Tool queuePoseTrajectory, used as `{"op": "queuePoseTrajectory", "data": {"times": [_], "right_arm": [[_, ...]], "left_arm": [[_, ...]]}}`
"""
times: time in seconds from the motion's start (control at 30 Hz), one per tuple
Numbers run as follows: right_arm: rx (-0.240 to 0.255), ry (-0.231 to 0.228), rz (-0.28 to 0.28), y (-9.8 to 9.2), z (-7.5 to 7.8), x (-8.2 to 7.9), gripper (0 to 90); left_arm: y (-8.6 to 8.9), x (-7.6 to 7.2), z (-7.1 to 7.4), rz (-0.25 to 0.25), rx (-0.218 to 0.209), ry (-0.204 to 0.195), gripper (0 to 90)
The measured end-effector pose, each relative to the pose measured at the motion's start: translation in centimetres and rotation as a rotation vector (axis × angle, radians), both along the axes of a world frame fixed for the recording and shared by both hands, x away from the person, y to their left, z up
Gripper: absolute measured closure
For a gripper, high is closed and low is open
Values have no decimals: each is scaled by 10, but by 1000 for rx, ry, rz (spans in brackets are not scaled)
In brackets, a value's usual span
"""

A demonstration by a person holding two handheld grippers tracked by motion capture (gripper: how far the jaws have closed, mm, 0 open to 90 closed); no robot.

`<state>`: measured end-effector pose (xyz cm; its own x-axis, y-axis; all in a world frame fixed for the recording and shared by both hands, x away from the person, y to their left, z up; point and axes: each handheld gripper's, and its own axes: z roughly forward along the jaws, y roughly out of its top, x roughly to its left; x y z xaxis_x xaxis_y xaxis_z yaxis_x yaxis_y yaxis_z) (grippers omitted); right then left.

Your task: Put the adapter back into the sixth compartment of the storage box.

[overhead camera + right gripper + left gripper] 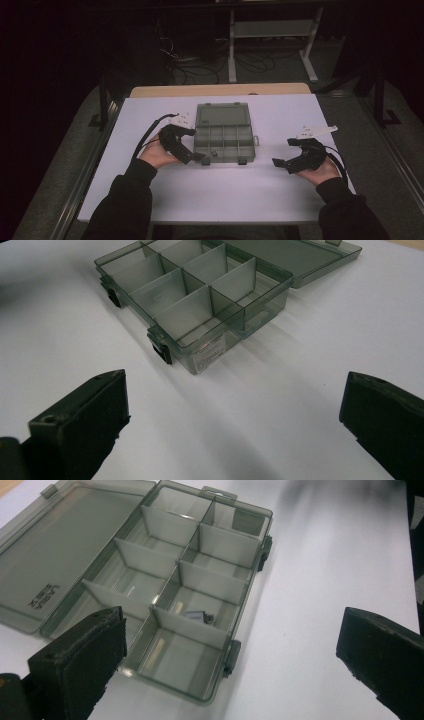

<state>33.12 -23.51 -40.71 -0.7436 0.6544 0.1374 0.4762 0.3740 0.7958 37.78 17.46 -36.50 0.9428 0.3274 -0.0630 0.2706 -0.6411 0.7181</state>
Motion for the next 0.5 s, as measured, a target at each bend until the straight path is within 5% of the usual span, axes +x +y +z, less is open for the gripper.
{"op": "queuePoseTrajectory", "data": {"times": [0.5], "right_arm": [[-1, 1, 0, 0, 0, 0, 0]], "left_arm": [[35, -15, -6, 73, -40, -29, 0]]}}
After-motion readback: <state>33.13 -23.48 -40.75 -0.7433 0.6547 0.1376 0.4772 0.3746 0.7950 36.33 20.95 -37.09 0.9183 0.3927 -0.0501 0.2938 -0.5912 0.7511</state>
